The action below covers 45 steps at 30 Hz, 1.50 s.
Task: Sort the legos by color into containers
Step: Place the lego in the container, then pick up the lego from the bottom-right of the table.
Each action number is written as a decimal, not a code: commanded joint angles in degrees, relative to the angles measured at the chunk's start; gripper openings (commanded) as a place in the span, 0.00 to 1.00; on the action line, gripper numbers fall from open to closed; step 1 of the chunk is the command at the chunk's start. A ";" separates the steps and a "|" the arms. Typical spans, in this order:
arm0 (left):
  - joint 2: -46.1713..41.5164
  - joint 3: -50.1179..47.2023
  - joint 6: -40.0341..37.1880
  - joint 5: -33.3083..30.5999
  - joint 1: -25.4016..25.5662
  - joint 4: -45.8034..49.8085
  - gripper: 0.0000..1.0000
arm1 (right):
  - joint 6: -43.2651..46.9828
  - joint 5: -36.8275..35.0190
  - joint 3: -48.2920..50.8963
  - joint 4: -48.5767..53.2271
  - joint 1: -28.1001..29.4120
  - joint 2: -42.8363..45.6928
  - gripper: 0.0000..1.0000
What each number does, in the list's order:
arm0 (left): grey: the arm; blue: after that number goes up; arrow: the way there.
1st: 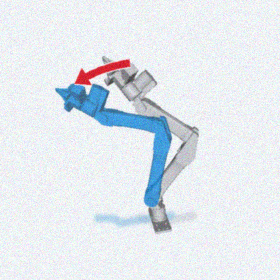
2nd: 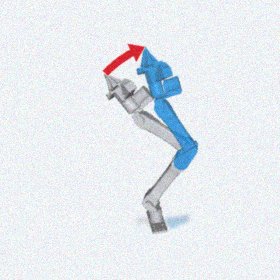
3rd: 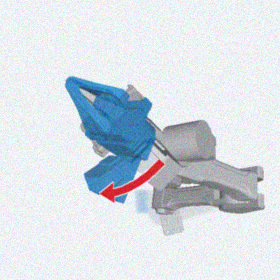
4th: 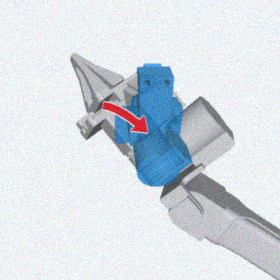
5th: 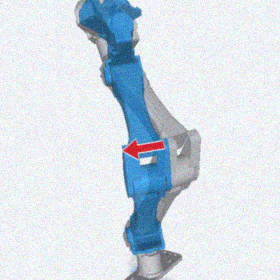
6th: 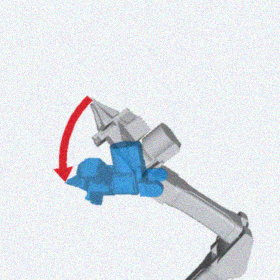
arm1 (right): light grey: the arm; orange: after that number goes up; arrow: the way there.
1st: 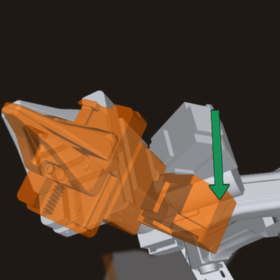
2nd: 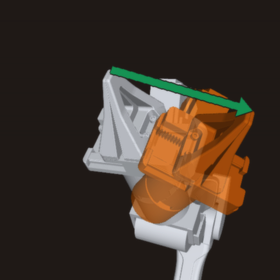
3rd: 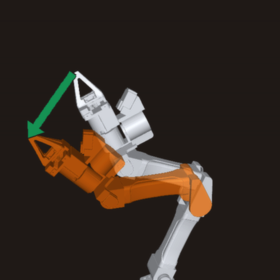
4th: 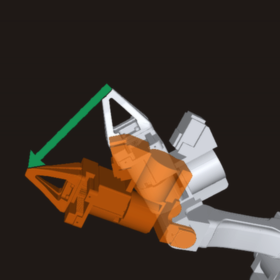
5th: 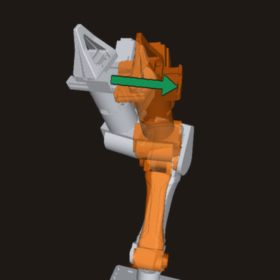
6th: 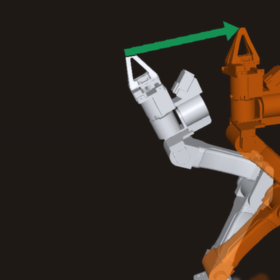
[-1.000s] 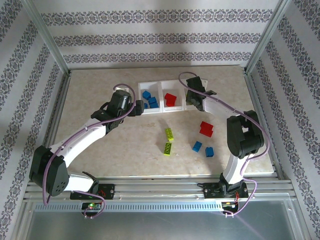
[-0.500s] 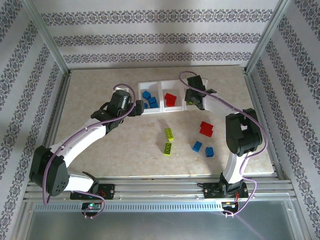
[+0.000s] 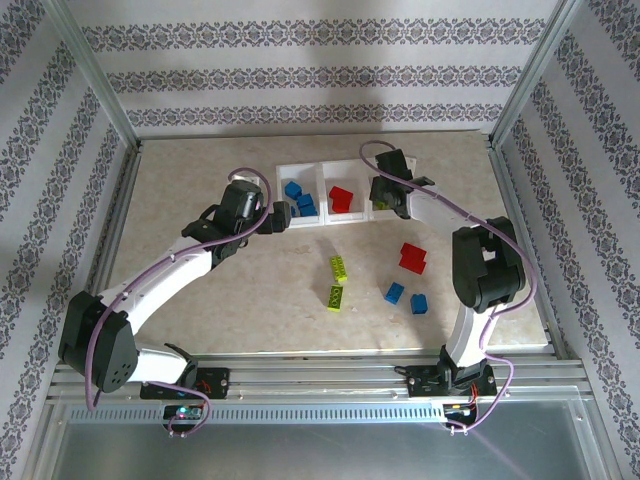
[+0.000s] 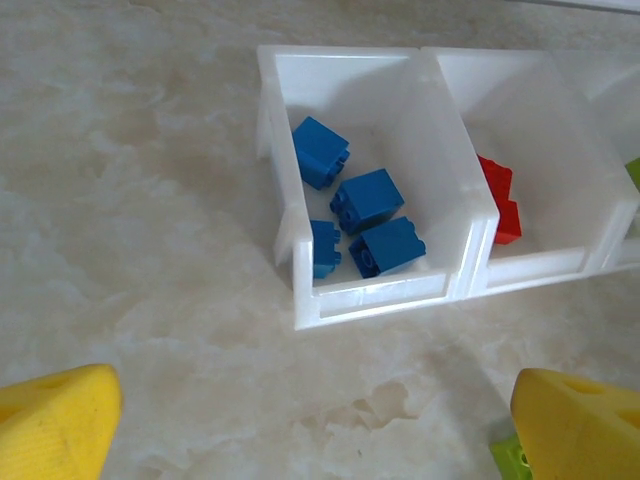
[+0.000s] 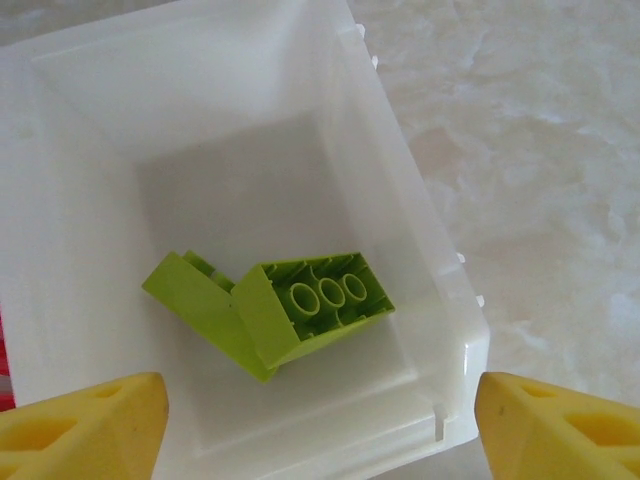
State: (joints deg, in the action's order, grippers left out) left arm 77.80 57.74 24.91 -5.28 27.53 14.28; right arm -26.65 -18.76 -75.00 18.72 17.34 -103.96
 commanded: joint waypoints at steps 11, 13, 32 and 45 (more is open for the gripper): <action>13.32 7.52 -2.55 8.05 17.46 -2.02 1.00 | -5.12 0.00 8.78 3.07 -1.81 15.29 0.98; 16.70 10.18 -3.29 9.61 20.77 -1.83 1.00 | -6.48 -0.44 10.60 4.05 -2.26 17.26 0.98; 41.01 30.45 -10.07 13.89 34.84 4.08 0.84 | -11.22 -0.32 24.49 9.72 -9.58 34.06 0.98; 49.72 39.23 -11.08 8.94 35.75 10.51 0.73 | -11.31 1.03 26.15 9.58 -10.76 35.50 0.98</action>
State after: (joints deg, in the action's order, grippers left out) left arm 125.95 94.50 15.09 5.74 62.67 20.67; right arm -37.41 -18.26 -49.36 27.86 7.20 -69.67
